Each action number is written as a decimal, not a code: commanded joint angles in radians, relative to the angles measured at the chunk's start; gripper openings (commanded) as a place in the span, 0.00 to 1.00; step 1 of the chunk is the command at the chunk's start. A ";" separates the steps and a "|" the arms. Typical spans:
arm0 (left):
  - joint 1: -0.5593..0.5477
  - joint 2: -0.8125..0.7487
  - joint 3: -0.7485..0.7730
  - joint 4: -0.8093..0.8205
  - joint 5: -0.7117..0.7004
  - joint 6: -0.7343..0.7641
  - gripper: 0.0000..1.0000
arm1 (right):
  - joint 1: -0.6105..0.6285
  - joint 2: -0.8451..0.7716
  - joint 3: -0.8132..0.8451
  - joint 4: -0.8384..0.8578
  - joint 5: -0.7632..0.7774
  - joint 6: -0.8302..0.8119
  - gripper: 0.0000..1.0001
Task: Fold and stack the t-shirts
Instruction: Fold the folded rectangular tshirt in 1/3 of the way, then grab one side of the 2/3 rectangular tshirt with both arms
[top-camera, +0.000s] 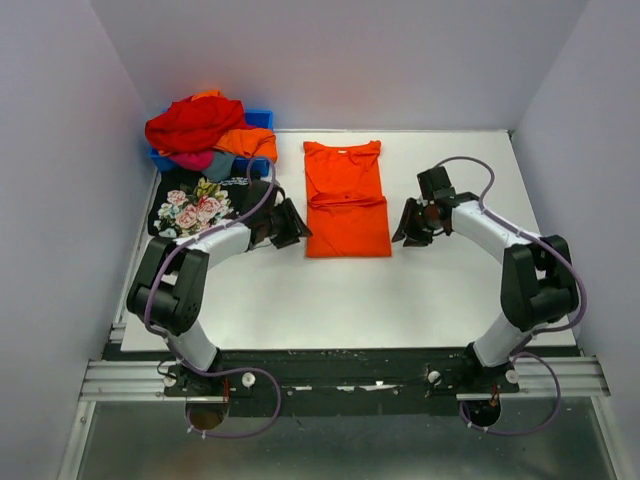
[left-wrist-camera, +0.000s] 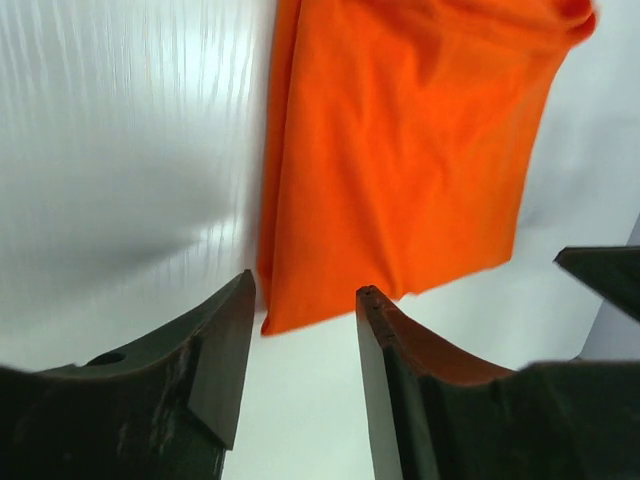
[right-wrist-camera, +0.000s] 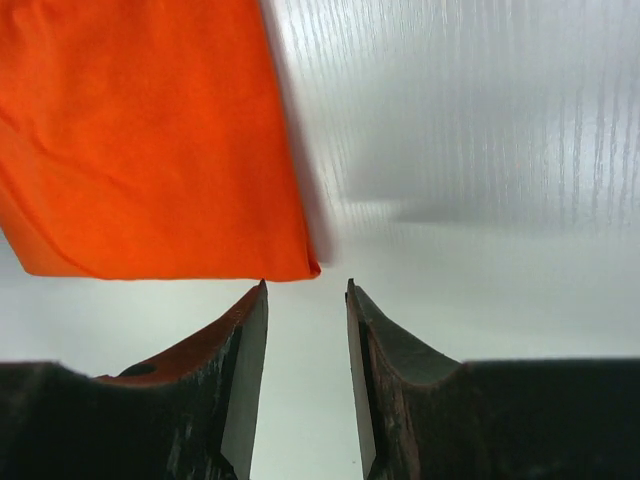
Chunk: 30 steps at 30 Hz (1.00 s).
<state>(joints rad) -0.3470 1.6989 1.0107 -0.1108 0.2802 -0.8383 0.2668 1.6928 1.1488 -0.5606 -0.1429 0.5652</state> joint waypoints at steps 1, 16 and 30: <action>-0.038 -0.054 -0.145 0.106 0.010 -0.025 0.54 | 0.002 -0.039 -0.118 0.139 -0.070 -0.021 0.44; -0.055 0.004 -0.178 0.171 0.066 -0.036 0.45 | 0.015 0.071 -0.126 0.194 -0.135 -0.037 0.41; -0.056 0.015 -0.175 0.157 0.100 -0.031 0.43 | 0.025 0.085 -0.133 0.206 -0.141 -0.041 0.01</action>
<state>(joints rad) -0.3973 1.6928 0.8261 0.0284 0.3355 -0.8726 0.2825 1.7798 1.0203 -0.3668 -0.2829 0.5377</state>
